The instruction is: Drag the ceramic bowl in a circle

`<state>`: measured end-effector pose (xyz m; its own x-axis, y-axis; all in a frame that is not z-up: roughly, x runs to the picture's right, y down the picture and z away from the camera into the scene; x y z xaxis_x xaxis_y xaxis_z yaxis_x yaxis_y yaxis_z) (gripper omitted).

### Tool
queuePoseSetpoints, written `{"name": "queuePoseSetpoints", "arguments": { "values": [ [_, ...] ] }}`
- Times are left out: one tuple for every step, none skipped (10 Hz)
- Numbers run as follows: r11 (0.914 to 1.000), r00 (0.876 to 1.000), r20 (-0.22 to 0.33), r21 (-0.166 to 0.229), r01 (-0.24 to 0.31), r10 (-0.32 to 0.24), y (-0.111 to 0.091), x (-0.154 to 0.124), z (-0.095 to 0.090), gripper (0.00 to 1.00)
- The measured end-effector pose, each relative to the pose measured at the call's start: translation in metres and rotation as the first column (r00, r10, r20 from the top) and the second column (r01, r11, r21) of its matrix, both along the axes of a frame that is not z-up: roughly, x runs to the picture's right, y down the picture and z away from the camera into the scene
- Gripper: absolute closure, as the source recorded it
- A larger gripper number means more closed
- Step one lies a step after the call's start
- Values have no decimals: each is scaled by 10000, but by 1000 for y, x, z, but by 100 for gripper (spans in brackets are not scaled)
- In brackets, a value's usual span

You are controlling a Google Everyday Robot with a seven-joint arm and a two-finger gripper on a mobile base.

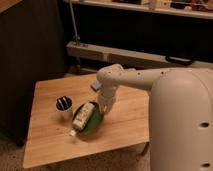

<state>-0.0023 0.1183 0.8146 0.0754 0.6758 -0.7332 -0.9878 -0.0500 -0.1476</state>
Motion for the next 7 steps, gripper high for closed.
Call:
{"name": "queuePoseSetpoints", "arguments": {
  "values": [
    [10000, 9997, -224, -57, -58, 57, -3, 7, 5, 100],
    [9998, 9987, -502, -169, -114, 106, -3, 17, 11, 100],
    [9995, 9971, -730, -231, -217, 200, 0, 30, 12, 100],
    [9991, 9957, -864, -236, -352, 330, 4, 42, 9, 100],
    [9981, 9937, -987, -244, -557, 531, 11, 59, 0, 100],
    [9975, 9927, -1035, -270, -658, 627, 20, 69, -10, 100],
    [9974, 9941, -876, -255, -670, 646, 30, 66, -20, 100]
  ]
}}
